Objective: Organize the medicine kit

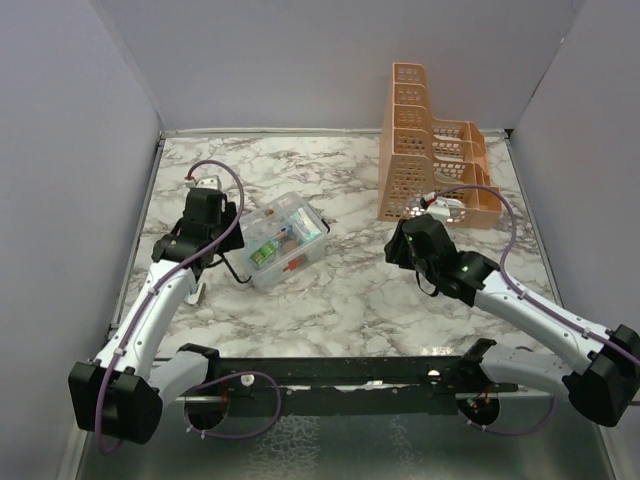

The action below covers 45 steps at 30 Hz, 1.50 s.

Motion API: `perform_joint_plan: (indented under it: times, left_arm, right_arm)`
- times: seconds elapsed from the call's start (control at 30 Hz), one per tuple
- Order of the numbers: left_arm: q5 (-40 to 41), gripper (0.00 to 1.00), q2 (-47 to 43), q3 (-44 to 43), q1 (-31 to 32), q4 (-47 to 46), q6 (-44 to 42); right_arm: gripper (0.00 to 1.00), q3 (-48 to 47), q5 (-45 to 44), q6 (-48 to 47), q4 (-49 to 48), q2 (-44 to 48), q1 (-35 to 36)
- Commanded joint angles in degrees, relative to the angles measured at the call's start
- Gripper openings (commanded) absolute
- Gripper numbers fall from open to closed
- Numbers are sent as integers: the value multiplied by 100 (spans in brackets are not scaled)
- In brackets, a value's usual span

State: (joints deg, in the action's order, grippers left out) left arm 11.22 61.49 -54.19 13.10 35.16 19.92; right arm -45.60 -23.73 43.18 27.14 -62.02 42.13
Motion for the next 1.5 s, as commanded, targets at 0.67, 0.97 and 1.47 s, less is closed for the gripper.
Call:
perform_joint_plan:
  times: [0.67,0.97,1.47]
  left_arm:
    - [-1301,26,110,920,-153,-1275,-165]
    - [-2593,30,648,748,-150,-1538,-654]
    - [-2261,68,1310,-180,-150,-1020,-845]
  right_arm:
    - [46,284,-228,143,210,218,-462]
    - [46,483,-316,502,468,58,-1464]
    - [62,851,-92,52,-68,-360,-3693]
